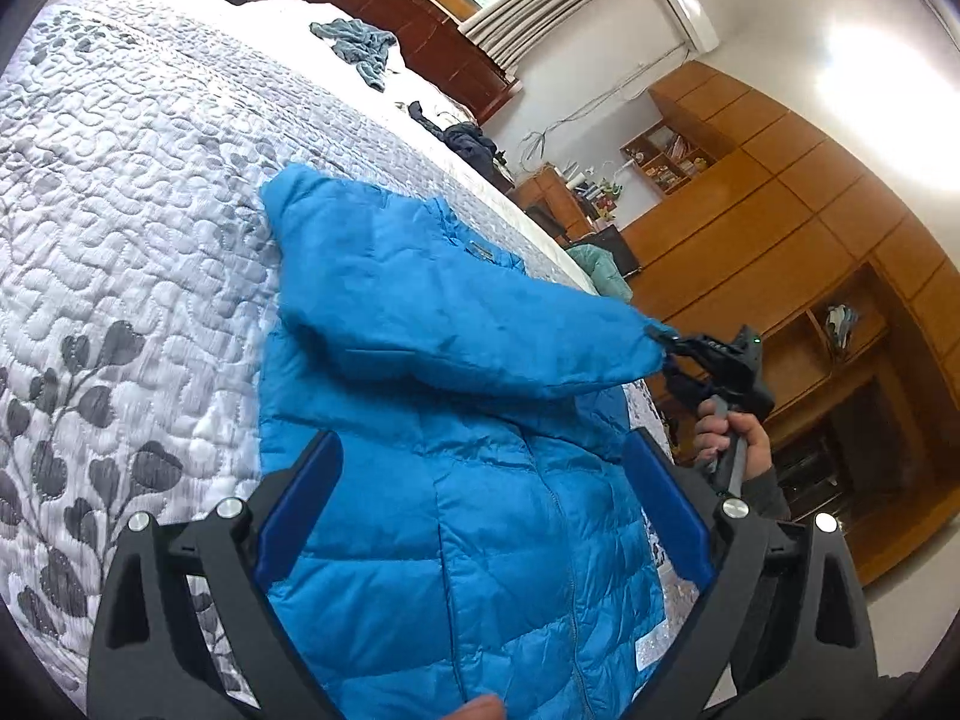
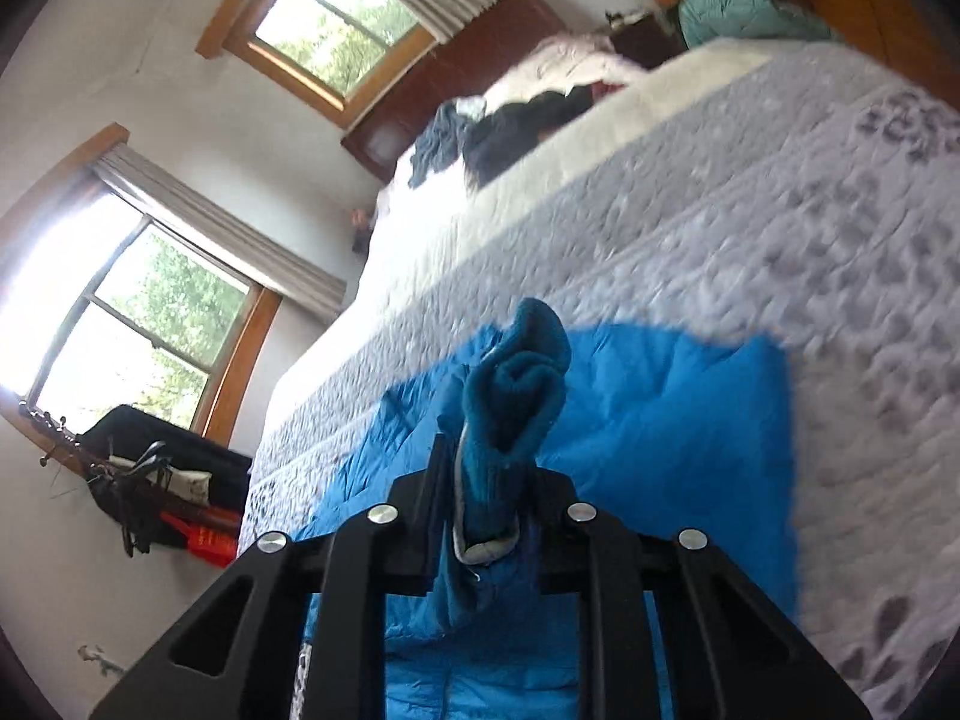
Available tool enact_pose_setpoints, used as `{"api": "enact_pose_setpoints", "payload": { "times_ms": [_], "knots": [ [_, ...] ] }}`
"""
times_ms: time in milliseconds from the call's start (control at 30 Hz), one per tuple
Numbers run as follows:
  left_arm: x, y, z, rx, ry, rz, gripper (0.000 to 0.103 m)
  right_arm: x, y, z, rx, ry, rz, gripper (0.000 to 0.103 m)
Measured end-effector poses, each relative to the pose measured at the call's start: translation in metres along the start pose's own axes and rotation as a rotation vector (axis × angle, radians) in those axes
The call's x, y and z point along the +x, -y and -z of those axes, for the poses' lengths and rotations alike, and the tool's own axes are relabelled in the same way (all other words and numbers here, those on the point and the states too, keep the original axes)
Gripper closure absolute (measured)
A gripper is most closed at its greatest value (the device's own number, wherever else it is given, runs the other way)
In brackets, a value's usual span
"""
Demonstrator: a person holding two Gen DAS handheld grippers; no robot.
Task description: Fold large clothes
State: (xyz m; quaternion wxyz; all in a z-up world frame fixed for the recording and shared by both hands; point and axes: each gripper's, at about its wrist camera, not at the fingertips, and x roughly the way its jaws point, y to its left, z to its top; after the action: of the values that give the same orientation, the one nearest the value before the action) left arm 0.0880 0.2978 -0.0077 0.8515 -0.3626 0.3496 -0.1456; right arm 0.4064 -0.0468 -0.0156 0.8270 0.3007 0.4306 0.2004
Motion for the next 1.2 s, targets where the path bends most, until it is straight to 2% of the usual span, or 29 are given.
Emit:
{"api": "enact_pose_setpoints", "payload": {
  "times_ms": [200, 433, 567, 767, 833, 900, 1033, 1067, 1133, 1200],
  "knots": [
    [0.016, 0.005, -0.015, 0.011, -0.020, 0.018, 0.009, -0.015, 0.036, 0.001, 0.033, 0.012, 0.022, 0.082],
    [0.038, 0.006, -0.053, 0.001, -0.041, 0.049, 0.009, -0.011, 0.074, 0.006, 0.084, -0.008, 0.025, 0.082],
    [0.055, 0.011, -0.079, -0.010, -0.045, 0.059, 0.009, -0.002, 0.087, 0.016, 0.088, -0.040, 0.022, 0.082],
    [0.098, 0.035, -0.103, 0.027, -0.102, 0.080, 0.009, 0.004, 0.089, 0.022, 0.094, -0.062, -0.011, 0.082],
    [0.114, 0.034, -0.108, 0.043, -0.114, 0.051, 0.009, 0.008, 0.085, 0.025, 0.080, -0.078, -0.013, 0.082],
    [0.126, 0.022, -0.112, 0.040, -0.117, -0.020, 0.009, 0.014, 0.082, 0.029, 0.064, -0.093, -0.008, 0.082],
    [0.136, -0.020, -0.116, -0.041, -0.131, -0.096, 0.009, 0.021, 0.087, 0.030, 0.056, -0.107, 0.010, 0.078],
    [0.137, -0.029, -0.116, -0.057, -0.136, -0.100, 0.009, 0.021, 0.088, 0.030, 0.062, -0.107, 0.001, 0.074],
    [0.139, -0.043, -0.114, -0.078, -0.149, -0.105, 0.009, 0.011, 0.092, 0.025, 0.075, -0.077, -0.003, 0.073],
    [0.136, -0.048, -0.114, -0.081, -0.146, -0.117, 0.009, -0.008, 0.091, 0.018, 0.054, -0.004, 0.030, 0.071]
  ]
}}
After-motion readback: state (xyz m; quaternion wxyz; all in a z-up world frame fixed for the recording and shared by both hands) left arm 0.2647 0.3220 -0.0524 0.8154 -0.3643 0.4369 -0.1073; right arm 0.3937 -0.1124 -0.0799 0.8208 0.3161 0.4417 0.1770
